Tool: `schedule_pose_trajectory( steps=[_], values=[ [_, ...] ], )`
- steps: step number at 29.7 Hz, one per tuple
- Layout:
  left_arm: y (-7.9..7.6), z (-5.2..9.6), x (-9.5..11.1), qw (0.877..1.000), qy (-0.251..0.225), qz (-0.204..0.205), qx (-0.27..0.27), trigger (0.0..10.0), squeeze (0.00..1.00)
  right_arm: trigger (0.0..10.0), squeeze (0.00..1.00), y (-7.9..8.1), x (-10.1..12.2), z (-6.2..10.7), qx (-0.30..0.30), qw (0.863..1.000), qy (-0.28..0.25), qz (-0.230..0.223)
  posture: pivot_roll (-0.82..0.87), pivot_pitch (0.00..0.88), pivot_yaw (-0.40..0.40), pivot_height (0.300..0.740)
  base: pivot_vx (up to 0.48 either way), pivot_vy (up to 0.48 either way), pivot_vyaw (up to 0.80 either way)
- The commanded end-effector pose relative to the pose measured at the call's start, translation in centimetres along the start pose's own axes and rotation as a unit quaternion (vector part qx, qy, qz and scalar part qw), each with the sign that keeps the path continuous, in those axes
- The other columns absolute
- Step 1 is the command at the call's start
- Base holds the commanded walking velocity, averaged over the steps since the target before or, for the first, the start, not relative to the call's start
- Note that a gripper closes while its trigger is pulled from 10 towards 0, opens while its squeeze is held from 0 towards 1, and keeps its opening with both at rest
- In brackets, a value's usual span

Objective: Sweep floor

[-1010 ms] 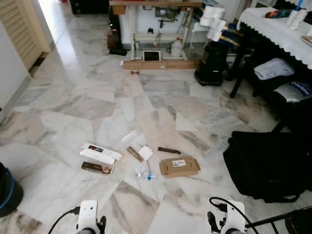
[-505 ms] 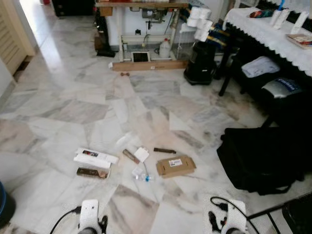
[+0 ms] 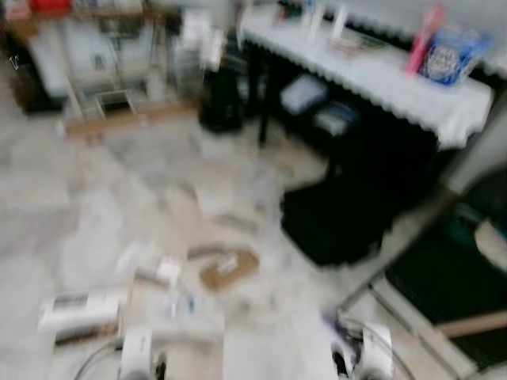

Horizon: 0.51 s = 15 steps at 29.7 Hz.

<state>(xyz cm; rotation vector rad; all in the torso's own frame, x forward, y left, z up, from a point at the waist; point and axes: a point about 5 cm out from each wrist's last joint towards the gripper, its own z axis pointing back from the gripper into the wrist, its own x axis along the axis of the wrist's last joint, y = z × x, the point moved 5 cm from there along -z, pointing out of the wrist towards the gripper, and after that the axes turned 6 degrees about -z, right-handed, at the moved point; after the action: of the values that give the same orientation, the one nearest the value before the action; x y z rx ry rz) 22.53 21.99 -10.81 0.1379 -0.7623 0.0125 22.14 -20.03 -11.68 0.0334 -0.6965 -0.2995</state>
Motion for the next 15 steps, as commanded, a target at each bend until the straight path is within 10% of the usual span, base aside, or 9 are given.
schedule_pose_trajectory(
  steps=[1, 15],
  values=[
    [-0.91, -0.12, 0.32, 1.0, -0.003, 0.009, -0.011, 10.0, 0.0, 10.0, 0.0, -0.96, -0.27, 0.16, -0.011, 1.0, 0.004, 0.0, 0.01, 0.007, -0.014, 0.74, 0.0, 0.0, -0.76],
    [-1.08, -0.08, 0.14, 1.0, -0.001, 0.01, -0.013, 10.0, 0.0, 10.0, 0.0, -0.93, -0.02, 0.11, -0.01, 1.0, 0.002, 0.001, 0.0, 0.011, -0.014, 0.74, 0.0, 0.0, -0.76]
  ],
)
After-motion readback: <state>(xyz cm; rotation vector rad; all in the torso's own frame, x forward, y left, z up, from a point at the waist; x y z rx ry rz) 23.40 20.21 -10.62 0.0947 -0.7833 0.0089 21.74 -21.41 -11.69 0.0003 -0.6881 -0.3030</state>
